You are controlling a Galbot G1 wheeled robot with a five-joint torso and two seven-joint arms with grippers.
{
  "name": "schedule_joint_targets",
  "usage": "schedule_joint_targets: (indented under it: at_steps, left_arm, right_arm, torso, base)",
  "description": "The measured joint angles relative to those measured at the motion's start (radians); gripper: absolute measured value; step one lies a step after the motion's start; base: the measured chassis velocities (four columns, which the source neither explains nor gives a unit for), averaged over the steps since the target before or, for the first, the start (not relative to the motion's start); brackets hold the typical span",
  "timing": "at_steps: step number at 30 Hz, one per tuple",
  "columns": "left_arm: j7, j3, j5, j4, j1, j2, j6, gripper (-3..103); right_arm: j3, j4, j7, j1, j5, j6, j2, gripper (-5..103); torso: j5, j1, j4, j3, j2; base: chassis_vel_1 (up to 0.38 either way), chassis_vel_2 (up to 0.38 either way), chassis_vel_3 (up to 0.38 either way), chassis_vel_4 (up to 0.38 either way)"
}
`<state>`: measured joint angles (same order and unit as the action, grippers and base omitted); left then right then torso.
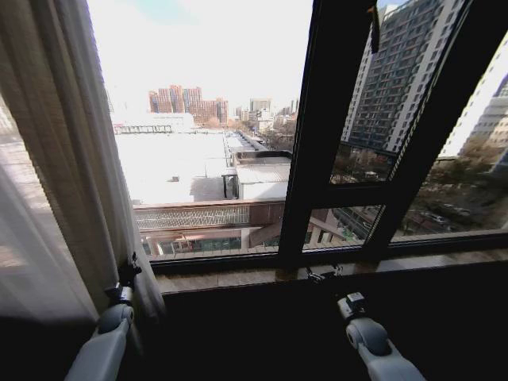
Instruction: Open the curtains by pulling them apart, changing their state from closed to fully open.
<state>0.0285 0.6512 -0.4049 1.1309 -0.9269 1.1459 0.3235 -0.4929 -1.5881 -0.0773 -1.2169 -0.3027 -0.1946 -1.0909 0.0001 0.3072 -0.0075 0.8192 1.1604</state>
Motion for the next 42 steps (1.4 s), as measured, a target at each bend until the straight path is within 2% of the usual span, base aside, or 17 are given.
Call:
schedule_joint_targets:
  at_steps: [7,17,22,28,30,33,39,40,42]
  left_arm:
    - [0.000,0.001,-0.001,-0.007,0.008,-0.003,0.003,0]
    - [0.000,-0.002,-0.001,-0.015,0.010,-0.001,0.005,0]
    - [0.000,-0.002,-0.001,-0.020,0.010,-0.001,0.010,0]
    - [0.000,-0.002,-0.001,-0.021,0.011,-0.007,0.012,0]
    - [-0.011,-0.004,-0.001,-0.037,0.026,-0.016,0.013,0]
    - [-0.027,-0.004,-0.006,-0.061,0.048,-0.028,0.011,0]
    - [-0.077,0.008,-0.021,-0.126,0.098,-0.089,0.009,0]
    - [-0.097,0.019,-0.024,-0.144,0.104,-0.116,0.009,0]
    - [-0.102,0.022,-0.024,-0.149,0.105,-0.123,0.009,0]
  right_arm:
    - [0.000,0.000,0.000,0.000,0.000,0.000,0.000,100]
    - [0.000,0.000,0.000,0.000,0.000,0.000,0.000,100]
    - [0.000,0.000,0.000,0.000,0.000,0.000,0.000,100]
    - [0.000,0.000,0.000,0.000,0.000,0.000,0.000,100]
    - [0.000,0.000,0.000,0.000,0.000,0.000,0.000,100]
    - [0.000,0.000,0.000,0.000,0.000,0.000,0.000,100]
    - [0.000,0.000,0.000,0.000,0.000,0.000,0.000,100]
    - [0.000,0.000,0.000,0.000,0.000,0.000,0.000,100]
    - [0.000,0.000,0.000,0.000,0.000,0.000,0.000,100]
  torso:
    - [-0.0008,-0.001,0.0005,0.000,0.000]
    - [0.0002,0.000,-0.0008,0.000,0.000]
    - [-0.0006,0.000,-0.0001,0.000,0.000]
    - [0.0002,0.000,0.0002,0.000,0.000]
    - [-0.0009,0.000,0.0003,0.000,0.000]
    - [-0.0005,0.000,0.0000,0.000,0.000]
    - [0.0000,0.000,-0.0004,0.000,0.000]
    - [-0.0001,0.000,-0.0002,0.000,0.000]
    - [-0.0002,0.000,0.0001,0.000,0.000]
  base:
    - [0.170,0.081,-0.165,-0.075]
    - [0.017,0.005,-0.007,-0.010]
    - [0.041,0.029,-0.032,-0.037]
    - [0.097,0.101,-0.103,-0.093]
    - [0.045,0.056,-0.049,-0.053]
    - [0.015,0.015,-0.012,-0.018]
    - [0.000,0.000,0.000,0.000]
    - [0.000,0.000,0.000,0.000]
    - [0.000,0.000,0.000,0.000]
